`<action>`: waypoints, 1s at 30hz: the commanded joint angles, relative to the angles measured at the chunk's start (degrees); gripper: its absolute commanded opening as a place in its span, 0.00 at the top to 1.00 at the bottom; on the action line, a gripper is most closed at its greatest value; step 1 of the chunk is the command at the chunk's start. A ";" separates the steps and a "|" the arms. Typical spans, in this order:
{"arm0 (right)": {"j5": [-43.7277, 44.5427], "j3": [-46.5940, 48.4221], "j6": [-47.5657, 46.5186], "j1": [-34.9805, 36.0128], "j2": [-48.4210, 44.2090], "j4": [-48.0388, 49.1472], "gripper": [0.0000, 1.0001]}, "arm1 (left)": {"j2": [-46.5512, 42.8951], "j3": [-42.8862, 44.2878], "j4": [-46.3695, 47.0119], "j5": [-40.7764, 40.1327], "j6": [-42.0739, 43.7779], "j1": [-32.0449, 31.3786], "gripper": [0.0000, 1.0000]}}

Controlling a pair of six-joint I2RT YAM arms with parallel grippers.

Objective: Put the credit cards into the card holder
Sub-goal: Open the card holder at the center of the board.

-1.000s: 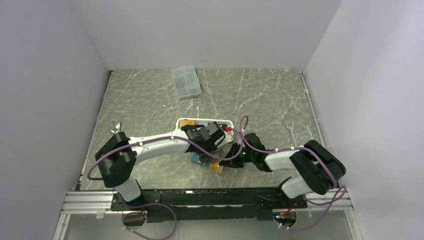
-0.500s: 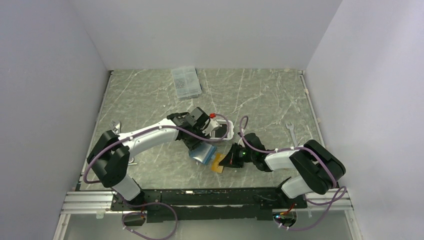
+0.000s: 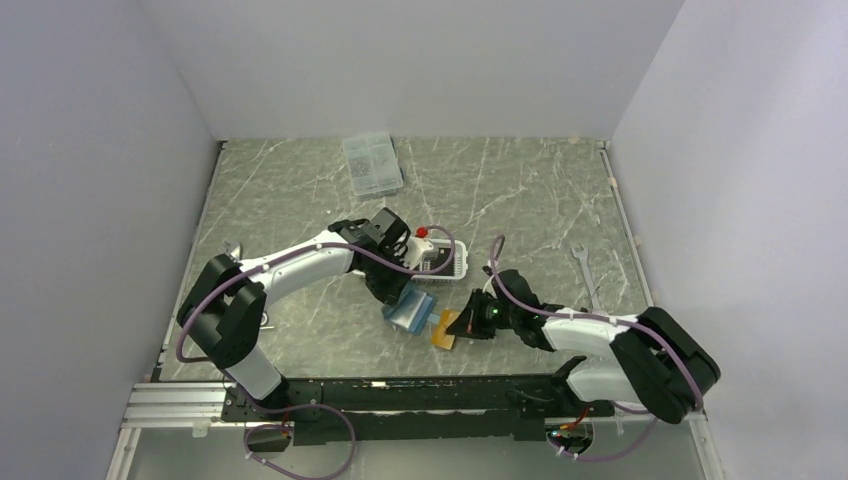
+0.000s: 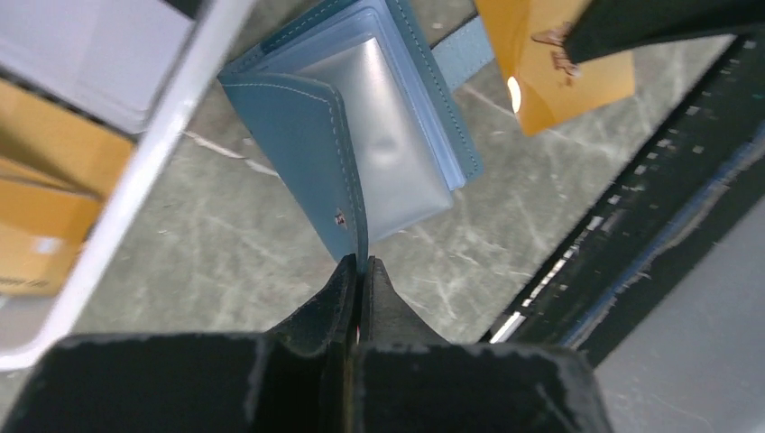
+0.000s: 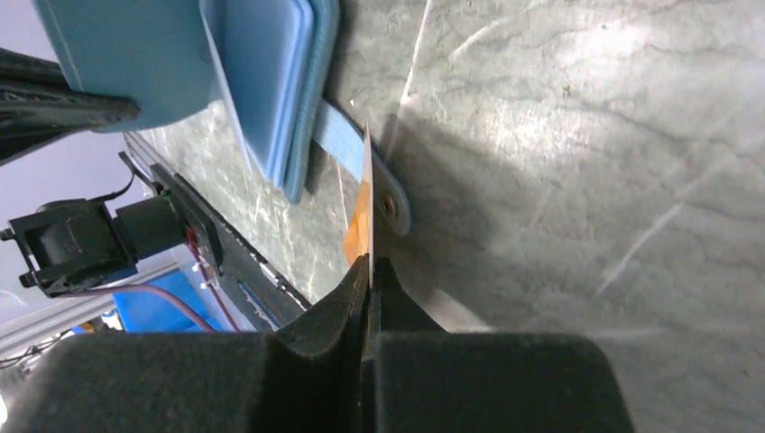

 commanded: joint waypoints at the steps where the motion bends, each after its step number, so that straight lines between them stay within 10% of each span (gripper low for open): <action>1: 5.07 -1.33 -4.31 0.01 -5.47 -11.80 1.00 | -0.34 -2.09 0.48 11.20 -0.88 -0.14 1.00; 30: -8.67 -0.37 -6.52 0.67 -8.06 -5.75 1.00 | -0.49 -5.73 4.07 16.74 -5.34 4.15 1.00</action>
